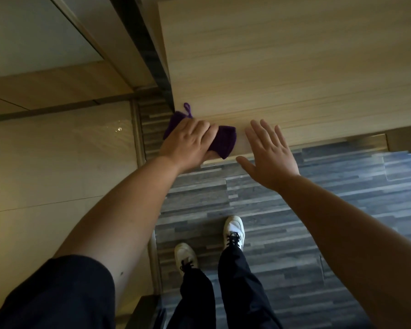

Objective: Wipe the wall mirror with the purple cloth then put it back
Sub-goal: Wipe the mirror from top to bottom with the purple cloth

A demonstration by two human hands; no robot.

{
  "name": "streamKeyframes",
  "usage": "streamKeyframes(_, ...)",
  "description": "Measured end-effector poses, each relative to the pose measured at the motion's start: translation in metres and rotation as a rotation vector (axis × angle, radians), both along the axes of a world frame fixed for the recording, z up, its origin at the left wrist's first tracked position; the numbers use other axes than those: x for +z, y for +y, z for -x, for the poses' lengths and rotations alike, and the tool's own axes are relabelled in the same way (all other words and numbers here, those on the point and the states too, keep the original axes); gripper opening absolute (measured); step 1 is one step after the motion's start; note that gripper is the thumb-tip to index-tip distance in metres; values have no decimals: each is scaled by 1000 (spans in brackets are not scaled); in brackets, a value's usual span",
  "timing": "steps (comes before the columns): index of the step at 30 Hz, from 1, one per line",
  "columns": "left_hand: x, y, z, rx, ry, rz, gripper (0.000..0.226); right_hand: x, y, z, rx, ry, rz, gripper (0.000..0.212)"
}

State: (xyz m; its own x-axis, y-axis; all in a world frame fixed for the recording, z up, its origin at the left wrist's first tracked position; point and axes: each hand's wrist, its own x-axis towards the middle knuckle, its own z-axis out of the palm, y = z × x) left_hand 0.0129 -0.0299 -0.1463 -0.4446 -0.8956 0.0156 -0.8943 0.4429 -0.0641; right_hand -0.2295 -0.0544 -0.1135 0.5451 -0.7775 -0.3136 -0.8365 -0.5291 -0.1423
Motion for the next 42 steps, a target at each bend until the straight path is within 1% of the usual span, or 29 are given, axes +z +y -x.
streamKeyframes(3,14,9,5,67,-22,-30,49,14,4,-5,3,6,-5,79)
streamKeyframes(6,44,24,-5,149,17,-77,44,40,6,-18,18,-6,14,78)
streamKeyframes(9,90,36,-30,199,59,-5,43,84,6,-46,32,-32,47,78)
streamKeyframes(11,132,43,-54,244,51,67,44,121,8,-73,59,-52,73,76)
streamKeyframes(14,208,55,-97,333,35,217,40,188,14,-118,107,-113,126,74)
streamKeyframes(17,302,71,-147,405,-10,357,40,271,23,-169,172,-216,209,73)
streamKeyframes(21,440,94,-217,499,-93,528,41,387,32,-239,259,-292,377,74)
streamKeyframes(24,535,113,-263,551,-136,679,42,466,31,-286,286,-365,521,73)
streamKeyframes(27,612,132,-304,584,-213,840,39,543,30,-331,325,-413,628,71)
streamKeyframes(29,653,142,-327,598,-255,941,37,588,32,-356,351,-445,702,73)
streamKeyframes(31,684,148,-348,591,-286,1036,36,623,33,-381,370,-487,763,73)
streamKeyframes(35,731,147,-386,579,-346,1174,37,671,25,-429,396,-553,864,71)
streamKeyframes(38,758,139,-411,594,-395,1239,37,700,12,-465,436,-572,928,78)
streamKeyframes(42,783,116,-449,630,-435,1271,39,733,-16,-510,451,-642,1020,79)
